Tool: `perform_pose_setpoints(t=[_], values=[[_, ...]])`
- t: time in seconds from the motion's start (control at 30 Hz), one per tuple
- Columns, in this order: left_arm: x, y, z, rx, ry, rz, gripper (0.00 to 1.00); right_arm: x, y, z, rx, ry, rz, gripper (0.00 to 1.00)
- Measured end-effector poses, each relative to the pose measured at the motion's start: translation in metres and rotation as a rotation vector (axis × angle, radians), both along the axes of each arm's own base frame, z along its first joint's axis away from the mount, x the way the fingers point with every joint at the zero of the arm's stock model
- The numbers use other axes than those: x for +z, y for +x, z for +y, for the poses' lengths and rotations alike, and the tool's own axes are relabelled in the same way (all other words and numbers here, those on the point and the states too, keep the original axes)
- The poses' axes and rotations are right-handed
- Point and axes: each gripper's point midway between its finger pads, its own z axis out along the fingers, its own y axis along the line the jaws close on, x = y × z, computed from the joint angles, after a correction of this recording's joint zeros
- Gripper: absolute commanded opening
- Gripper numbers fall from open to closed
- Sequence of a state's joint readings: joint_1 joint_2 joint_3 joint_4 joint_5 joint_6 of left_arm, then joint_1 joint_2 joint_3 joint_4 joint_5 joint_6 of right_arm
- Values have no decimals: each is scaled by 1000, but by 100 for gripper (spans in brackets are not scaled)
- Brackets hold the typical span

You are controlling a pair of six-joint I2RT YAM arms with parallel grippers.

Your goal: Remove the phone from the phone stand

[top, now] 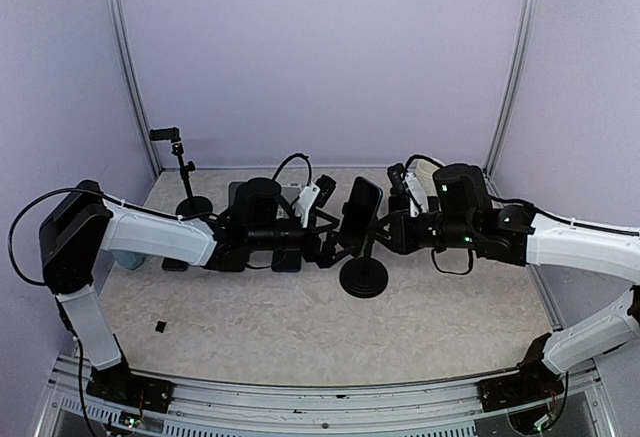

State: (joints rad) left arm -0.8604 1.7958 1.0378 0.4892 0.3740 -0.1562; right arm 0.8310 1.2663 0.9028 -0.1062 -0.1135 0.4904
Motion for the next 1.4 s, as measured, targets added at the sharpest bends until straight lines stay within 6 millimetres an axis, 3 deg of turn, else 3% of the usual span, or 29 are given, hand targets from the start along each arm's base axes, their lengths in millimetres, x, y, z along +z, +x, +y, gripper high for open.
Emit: perform_pose_setpoints(t=[0.2, 0.43, 0.93, 1.4], values=[[2, -12, -20, -50, -18, 5, 99, 0, 0, 0, 2, 1, 0, 0], [1, -5, -31, 23, 0, -3, 91, 0, -1, 0, 2, 1, 1, 0], [-2, 8, -26, 106, 15, 17, 56, 2, 1, -1, -6, 5, -8, 0], [0, 4, -23, 42, -41, 71, 45, 1, -3, 0, 14, 26, -20, 0]])
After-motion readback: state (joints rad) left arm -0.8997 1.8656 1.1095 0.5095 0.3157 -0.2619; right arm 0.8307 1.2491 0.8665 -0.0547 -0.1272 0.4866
